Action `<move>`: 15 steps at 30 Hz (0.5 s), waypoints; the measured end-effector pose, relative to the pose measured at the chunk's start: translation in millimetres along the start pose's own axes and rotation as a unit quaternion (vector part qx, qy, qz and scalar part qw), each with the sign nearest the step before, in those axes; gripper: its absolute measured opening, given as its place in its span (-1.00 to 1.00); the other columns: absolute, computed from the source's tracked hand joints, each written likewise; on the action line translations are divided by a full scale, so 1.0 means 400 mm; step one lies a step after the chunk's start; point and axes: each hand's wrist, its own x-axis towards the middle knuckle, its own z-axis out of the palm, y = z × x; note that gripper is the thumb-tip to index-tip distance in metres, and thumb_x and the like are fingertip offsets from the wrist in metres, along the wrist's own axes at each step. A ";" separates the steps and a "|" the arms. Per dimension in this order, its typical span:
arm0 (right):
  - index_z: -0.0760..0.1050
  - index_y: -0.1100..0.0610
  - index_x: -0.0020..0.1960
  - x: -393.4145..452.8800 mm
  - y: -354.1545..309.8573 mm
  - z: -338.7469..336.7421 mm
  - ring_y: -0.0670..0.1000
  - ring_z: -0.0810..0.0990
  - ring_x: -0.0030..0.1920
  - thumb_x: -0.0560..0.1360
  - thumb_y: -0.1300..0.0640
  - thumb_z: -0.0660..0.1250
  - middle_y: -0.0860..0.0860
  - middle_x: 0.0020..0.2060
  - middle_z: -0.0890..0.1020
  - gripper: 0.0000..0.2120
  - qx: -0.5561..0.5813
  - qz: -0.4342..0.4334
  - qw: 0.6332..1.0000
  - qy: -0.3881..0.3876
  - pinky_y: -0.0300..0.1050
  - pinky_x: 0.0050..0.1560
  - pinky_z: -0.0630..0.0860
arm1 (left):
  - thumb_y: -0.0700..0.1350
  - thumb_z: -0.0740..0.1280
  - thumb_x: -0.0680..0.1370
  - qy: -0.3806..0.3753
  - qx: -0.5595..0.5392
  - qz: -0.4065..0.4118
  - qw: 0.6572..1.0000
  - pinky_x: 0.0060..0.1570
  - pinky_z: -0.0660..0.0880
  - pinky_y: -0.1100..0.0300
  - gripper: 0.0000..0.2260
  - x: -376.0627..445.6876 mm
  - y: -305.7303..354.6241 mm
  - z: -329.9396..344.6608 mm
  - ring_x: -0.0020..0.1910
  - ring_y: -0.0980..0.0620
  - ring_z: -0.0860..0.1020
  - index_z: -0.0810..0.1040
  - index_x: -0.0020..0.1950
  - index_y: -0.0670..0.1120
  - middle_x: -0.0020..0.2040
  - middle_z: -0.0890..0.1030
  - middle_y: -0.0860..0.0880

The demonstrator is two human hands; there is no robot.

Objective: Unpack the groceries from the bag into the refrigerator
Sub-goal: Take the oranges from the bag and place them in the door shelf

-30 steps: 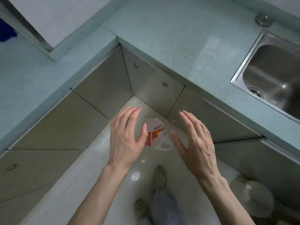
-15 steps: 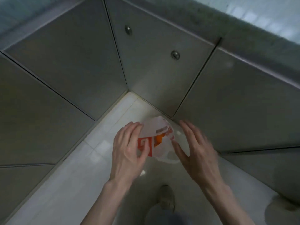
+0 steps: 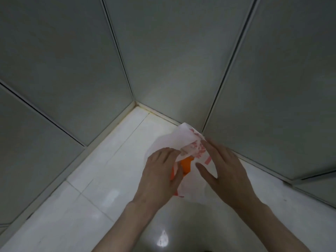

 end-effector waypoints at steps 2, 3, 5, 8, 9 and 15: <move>0.35 0.06 0.49 -0.008 0.016 0.046 0.12 0.58 0.34 0.60 -0.26 0.15 0.07 0.42 0.53 -0.41 -0.004 -0.001 1.000 0.001 0.05 0.35 0.43 | 0.16 0.24 0.63 -0.015 0.000 0.006 1.000 0.41 0.16 0.23 -0.62 0.015 -0.017 0.042 0.38 0.04 0.48 0.50 0.42 0.09 0.40 0.53 0.09; 0.37 0.07 0.49 -0.013 0.023 0.065 0.12 0.58 0.34 0.60 -0.27 0.15 0.06 0.42 0.54 -0.41 -0.007 0.000 1.000 -0.004 0.04 0.35 0.41 | 0.17 0.24 0.63 -0.017 -0.006 0.007 1.000 0.43 0.15 0.24 -0.61 0.022 -0.026 0.061 0.40 0.05 0.47 0.48 0.44 0.09 0.42 0.52 0.10; 0.39 0.08 0.48 -0.025 0.032 0.092 0.12 0.60 0.34 0.61 -0.29 0.17 0.06 0.42 0.54 -0.41 -0.012 0.007 1.000 -0.019 0.06 0.35 0.41 | 0.17 0.28 0.62 -0.010 -0.020 0.011 1.000 0.45 0.20 0.20 -0.60 0.037 -0.039 0.090 0.37 0.04 0.50 0.49 0.42 0.08 0.40 0.54 0.09; 0.40 0.06 0.48 -0.025 0.037 0.106 0.12 0.61 0.33 0.62 -0.33 0.12 0.04 0.41 0.56 -0.39 -0.005 0.027 0.999 -0.032 0.10 0.34 0.41 | 0.22 0.30 0.60 -0.007 -0.016 0.014 1.000 0.46 0.24 0.14 -0.57 0.051 -0.044 0.112 0.34 0.02 0.54 0.51 0.41 0.07 0.38 0.56 0.07; 0.39 0.04 0.48 -0.022 0.040 0.111 0.12 0.62 0.32 0.61 -0.36 0.08 0.03 0.40 0.56 -0.37 0.002 0.038 0.999 -0.035 0.10 0.33 0.42 | 0.22 0.29 0.60 -0.010 -0.012 0.020 1.000 0.45 0.21 0.15 -0.57 0.057 -0.044 0.115 0.34 0.02 0.54 0.51 0.41 0.07 0.39 0.56 0.07; 0.35 -0.05 0.51 0.009 0.067 0.147 0.06 0.58 0.36 0.55 -0.45 0.04 -0.06 0.43 0.54 -0.30 0.041 0.077 0.994 -0.069 0.09 0.39 0.45 | 0.18 0.20 0.66 -0.053 -0.002 0.035 0.998 0.32 0.28 0.35 -0.64 0.099 -0.070 0.166 0.27 0.16 0.49 0.47 0.41 0.12 0.36 0.52 0.18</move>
